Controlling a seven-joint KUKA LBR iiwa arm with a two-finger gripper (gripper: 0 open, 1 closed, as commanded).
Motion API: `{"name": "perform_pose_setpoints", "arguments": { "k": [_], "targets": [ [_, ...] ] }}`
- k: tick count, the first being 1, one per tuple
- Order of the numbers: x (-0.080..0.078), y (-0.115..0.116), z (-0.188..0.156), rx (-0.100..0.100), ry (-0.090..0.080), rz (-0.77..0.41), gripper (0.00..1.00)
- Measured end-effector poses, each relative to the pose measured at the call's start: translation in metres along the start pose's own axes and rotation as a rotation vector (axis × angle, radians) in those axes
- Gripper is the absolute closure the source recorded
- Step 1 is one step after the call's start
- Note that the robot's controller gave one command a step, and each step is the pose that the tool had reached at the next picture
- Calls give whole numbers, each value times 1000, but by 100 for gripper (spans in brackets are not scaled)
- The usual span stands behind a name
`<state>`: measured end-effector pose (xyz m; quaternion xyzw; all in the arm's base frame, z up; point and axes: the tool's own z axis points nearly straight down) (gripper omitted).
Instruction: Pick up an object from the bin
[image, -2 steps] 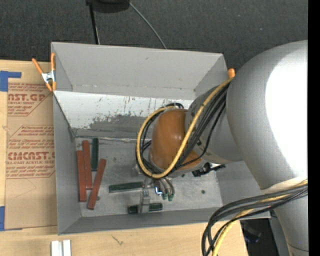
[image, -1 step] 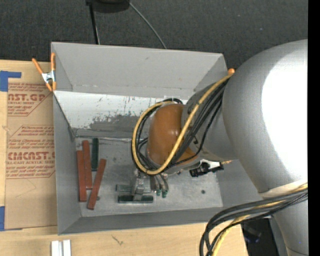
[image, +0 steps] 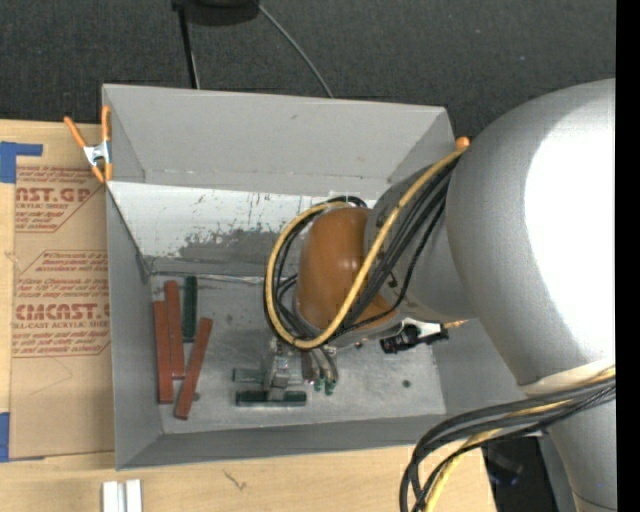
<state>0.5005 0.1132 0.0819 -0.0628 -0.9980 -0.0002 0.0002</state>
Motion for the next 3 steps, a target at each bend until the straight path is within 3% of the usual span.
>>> {"name": "perform_pose_setpoints", "arguments": {
  "k": [1,2,3],
  "targets": [
    [0,-27,12,0,-3,-338,0],
    [-1,-26,11,0,-4,-338,100],
    [-1,-26,11,0,-4,-338,100]
  ]
}}
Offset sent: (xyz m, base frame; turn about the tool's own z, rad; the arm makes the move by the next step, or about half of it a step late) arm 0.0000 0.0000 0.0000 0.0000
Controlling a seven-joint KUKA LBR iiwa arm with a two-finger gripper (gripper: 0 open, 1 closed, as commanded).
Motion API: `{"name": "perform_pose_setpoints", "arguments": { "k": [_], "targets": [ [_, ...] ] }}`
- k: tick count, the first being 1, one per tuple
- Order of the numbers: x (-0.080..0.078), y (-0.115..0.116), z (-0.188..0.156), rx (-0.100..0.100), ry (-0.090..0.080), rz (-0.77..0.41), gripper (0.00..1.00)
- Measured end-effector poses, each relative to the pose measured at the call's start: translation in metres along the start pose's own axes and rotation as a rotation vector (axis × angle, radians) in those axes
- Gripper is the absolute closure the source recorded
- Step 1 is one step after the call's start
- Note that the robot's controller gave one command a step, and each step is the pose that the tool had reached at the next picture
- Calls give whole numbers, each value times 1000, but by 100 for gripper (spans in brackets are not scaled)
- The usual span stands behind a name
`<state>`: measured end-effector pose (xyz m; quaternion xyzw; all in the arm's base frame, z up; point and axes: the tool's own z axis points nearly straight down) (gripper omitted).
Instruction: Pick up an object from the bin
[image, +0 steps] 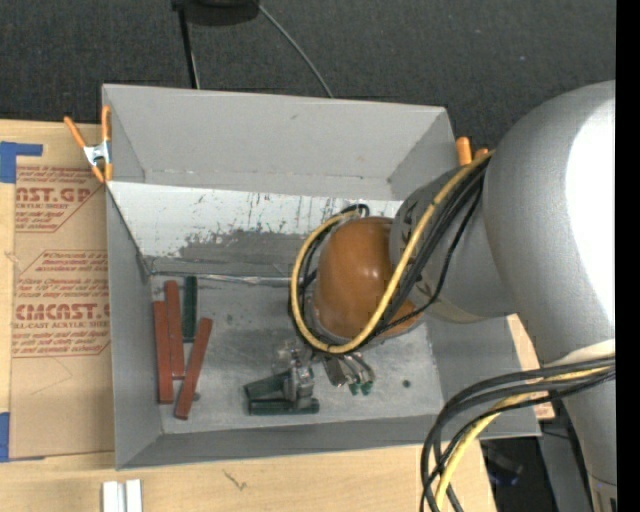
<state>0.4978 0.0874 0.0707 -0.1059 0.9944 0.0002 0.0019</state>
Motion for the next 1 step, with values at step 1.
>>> {"name": "perform_pose_setpoints", "arguments": {
  "k": [1],
  "targets": [
    [-24,17,-173,0,-4,-72,100]
  ]
}}
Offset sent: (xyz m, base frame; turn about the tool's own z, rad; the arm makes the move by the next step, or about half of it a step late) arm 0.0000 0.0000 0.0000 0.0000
